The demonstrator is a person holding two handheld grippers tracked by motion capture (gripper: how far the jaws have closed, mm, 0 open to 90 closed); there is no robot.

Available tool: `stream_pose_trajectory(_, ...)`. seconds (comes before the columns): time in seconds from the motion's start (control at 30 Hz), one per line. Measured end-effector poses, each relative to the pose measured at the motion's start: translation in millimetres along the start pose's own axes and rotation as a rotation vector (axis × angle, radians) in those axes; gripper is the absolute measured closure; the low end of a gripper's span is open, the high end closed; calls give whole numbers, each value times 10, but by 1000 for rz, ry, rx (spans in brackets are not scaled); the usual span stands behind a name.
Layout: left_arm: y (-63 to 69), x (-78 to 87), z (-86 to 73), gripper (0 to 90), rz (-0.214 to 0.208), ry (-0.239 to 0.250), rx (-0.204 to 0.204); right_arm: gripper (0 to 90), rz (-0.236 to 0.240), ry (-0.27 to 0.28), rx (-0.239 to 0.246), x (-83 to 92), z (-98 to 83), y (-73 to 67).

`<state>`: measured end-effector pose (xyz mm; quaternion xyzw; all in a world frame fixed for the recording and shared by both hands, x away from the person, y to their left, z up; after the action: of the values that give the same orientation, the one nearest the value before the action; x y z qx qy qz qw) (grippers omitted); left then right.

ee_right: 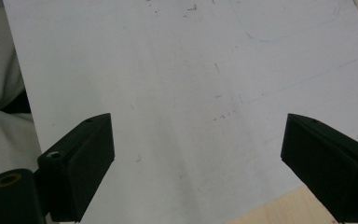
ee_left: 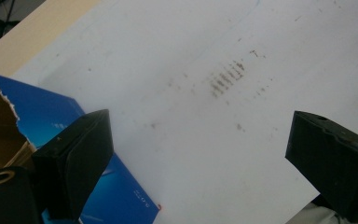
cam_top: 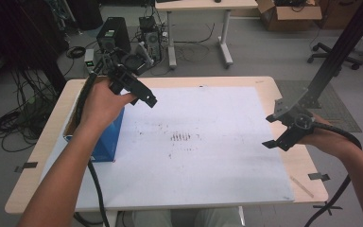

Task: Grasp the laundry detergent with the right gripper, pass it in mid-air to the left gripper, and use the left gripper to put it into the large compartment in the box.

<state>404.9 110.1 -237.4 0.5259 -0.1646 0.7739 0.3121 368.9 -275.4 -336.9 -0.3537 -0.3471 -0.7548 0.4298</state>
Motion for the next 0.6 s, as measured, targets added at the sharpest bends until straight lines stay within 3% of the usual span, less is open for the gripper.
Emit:
stream_pose_trajectory(0.13,59,-28,43,79,-5,-5,-27,94,3,-4,1,-9,10,8)
stream_pose_trajectory(0.6,287,-178,159,81,-33,-66,-189,93,4,-5,2,-10,78,48)
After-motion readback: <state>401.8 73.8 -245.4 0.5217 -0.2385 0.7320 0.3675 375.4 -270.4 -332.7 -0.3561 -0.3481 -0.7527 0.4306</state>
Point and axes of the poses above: each handheld gripper's, and its own axes: x roughly backward along the jaws, z roughly out of its top, y roughly to its right, the point moved 6 cm from there along -x, roughly forward along the jaws, and after that the axes turned 8 degrees about -z, right-handed, at the moved point
